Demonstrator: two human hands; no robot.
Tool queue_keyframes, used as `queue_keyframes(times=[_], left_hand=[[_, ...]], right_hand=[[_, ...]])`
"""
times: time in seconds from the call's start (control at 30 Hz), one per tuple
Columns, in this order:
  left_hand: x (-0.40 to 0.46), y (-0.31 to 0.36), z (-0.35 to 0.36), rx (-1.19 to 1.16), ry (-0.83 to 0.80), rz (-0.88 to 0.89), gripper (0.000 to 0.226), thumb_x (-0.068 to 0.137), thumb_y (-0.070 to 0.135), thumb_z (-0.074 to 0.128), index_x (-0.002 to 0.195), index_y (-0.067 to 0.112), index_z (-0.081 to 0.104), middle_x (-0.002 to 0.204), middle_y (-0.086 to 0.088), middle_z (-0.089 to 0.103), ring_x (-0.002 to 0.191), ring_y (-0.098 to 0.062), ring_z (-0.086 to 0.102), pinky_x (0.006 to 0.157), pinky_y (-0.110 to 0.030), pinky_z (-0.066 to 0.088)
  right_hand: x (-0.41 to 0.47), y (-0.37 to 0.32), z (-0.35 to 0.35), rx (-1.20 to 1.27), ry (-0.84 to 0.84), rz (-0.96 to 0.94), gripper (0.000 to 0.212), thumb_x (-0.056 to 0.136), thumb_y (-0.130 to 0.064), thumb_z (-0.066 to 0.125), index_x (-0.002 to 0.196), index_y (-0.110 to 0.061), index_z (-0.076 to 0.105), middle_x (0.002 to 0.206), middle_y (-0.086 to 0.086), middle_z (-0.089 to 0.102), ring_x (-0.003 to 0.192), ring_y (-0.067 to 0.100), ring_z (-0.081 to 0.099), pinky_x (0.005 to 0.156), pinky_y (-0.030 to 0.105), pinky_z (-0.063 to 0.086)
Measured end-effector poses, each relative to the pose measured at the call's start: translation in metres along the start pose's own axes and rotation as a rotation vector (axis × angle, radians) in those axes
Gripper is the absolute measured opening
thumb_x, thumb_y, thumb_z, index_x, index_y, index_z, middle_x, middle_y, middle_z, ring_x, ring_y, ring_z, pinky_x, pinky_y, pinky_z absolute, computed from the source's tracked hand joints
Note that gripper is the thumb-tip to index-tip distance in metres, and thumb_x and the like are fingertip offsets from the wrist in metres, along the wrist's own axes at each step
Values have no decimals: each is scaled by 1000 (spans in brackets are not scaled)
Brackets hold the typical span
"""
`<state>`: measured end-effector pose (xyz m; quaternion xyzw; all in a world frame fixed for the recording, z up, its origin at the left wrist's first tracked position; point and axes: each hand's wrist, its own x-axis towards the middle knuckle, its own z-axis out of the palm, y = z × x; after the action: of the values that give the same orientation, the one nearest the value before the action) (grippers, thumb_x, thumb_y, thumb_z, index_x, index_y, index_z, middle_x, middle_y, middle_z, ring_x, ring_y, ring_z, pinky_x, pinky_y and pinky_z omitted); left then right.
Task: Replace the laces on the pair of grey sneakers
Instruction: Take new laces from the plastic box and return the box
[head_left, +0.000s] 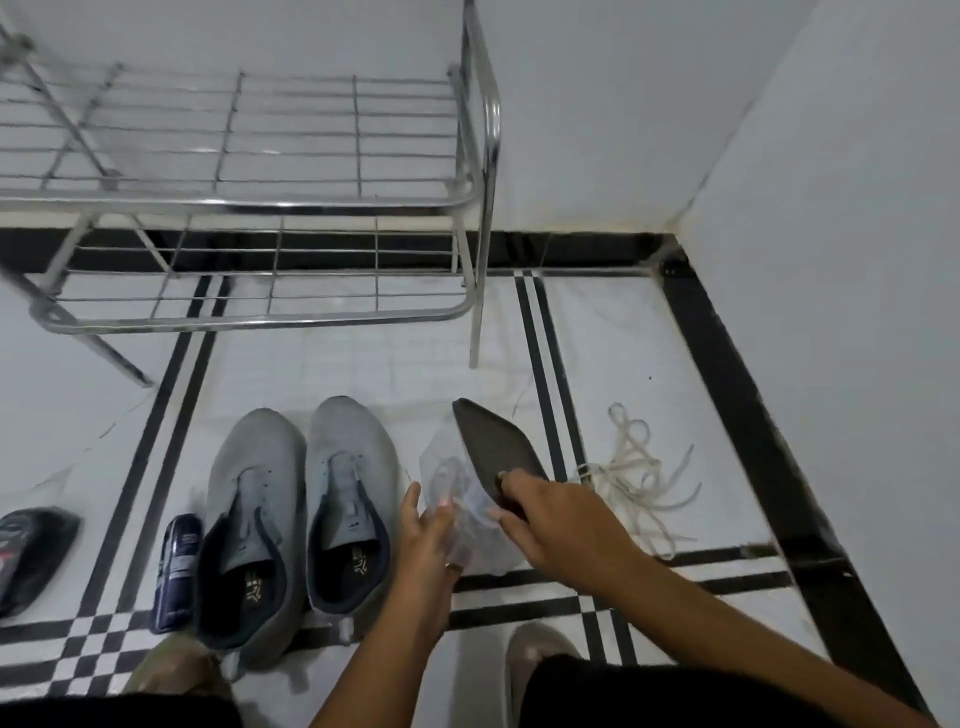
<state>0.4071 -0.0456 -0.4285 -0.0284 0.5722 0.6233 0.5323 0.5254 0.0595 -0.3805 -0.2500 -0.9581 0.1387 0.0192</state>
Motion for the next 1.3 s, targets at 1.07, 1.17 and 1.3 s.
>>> queue_keyframes(times=[1.07,1.17,1.3], left_hand=[[24,-29,-19,642,-37,31,68,77,83,33,127,42,52,130,9,59,121,-14,55,98,-41,47],[22,-31,-22,933,7,147,80,77,83,18,132,31,47,119,2,63,110,-16,58,96,-43,47],[17,-34,-26,1148,141,312,39,98,41,27,83,12,49,68,-12,56,63,-27,53,63,-42,47]], right_hand=[[-27,-8,97,66,559,16,22,104,-18,40,118,-5,52,105,13,72,95,21,71,69,28,60],[-26,-7,86,197,614,191,33,105,-25,29,107,-6,55,74,3,69,60,13,65,54,14,46],[-25,-10,72,377,724,400,21,103,-21,33,105,-10,50,64,-4,59,51,6,55,49,8,36]])
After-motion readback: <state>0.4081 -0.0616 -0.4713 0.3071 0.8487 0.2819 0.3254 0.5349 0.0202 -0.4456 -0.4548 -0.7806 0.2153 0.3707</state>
